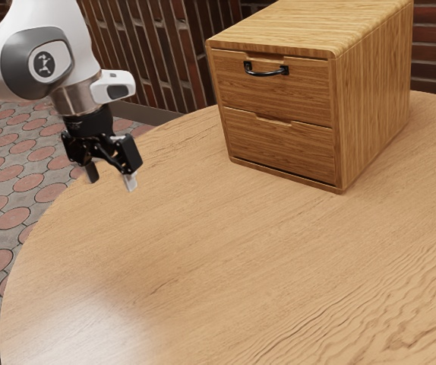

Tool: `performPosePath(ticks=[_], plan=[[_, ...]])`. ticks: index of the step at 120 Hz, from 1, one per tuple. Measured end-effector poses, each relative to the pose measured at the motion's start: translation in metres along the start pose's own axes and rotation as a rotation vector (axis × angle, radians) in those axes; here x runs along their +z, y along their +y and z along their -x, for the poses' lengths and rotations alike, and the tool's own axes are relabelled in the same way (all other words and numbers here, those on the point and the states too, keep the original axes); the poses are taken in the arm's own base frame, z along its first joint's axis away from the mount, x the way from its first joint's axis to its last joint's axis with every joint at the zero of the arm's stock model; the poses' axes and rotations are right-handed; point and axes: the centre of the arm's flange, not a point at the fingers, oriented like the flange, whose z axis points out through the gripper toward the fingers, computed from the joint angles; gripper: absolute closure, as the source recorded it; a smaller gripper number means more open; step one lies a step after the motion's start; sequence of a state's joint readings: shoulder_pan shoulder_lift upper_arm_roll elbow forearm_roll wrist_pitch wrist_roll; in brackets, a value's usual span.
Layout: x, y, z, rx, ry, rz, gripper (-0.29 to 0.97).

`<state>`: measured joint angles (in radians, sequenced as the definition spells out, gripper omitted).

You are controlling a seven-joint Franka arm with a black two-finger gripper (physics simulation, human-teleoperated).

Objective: Pull the drawer handle with one arm to open the drawer

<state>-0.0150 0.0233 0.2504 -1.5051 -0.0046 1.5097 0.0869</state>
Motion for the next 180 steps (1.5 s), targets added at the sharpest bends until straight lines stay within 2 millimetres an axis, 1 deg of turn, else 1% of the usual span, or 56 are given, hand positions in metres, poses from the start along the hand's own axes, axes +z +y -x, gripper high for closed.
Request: performPosePath(ticks=[29, 43, 51, 53, 59, 65, 68, 71, 75, 79, 84, 90, 95, 102, 106, 125, 139, 148, 158, 163, 168, 177, 180], plan=[[0.0, 0.052, -0.002, 0.1, 0.0, -0.002, 0.0], [-0.002, 0.071, -0.001, 0.135, 0.003, 0.013, 0.0], [-0.023, 0.078, 0.005, 0.149, 0.041, 0.031, 0.0], [-0.031, 0.08, 0.007, 0.152, 0.055, 0.035, 0.0], [-0.066, 0.084, 0.02, 0.167, 0.12, 0.047, 0.0], [-0.088, 0.084, 0.031, 0.173, 0.161, 0.056, 0.0], [-0.101, 0.079, 0.038, 0.164, 0.188, 0.06, 0.0], [-0.111, 0.07, 0.043, 0.142, 0.206, 0.063, 0.0], [-0.118, 0.053, 0.047, 0.086, 0.221, 0.067, 0.0], [-0.121, 0.035, 0.048, 0.013, 0.227, 0.069, 0.0], [-0.121, 0.018, 0.048, -0.094, 0.225, 0.075, 0.0], [-0.117, 0.01, 0.044, -0.214, 0.219, 0.084, 0.0], [-0.111, 0.01, 0.037, -0.303, 0.213, 0.091, 0.0], [-0.095, 0.014, 0.021, -0.417, 0.198, 0.094, 0.0], [-0.09, 0.016, 0.015, -0.475, 0.199, 0.098, 0.0], [-0.085, 0.028, 0.001, -0.701, 0.224, 0.133, 0.0], [-0.073, 0.034, -0.015, -0.838, 0.237, 0.153, 0.0], [-0.06, 0.028, -0.03, -0.931, 0.238, 0.175, 0.0], [-0.048, 0.009, -0.047, -1.044, 0.258, 0.201, 0.0], [-0.048, 0.003, -0.052, -1.089, 0.281, 0.219, 0.0], [-0.053, 0.003, -0.055, -1.12, 0.306, 0.242, 0.0], [-0.06, 0.016, -0.059, -1.151, 0.332, 0.283, 0.0], [-0.059, 0.02, -0.062, -1.165, 0.334, 0.291, 0.0]])
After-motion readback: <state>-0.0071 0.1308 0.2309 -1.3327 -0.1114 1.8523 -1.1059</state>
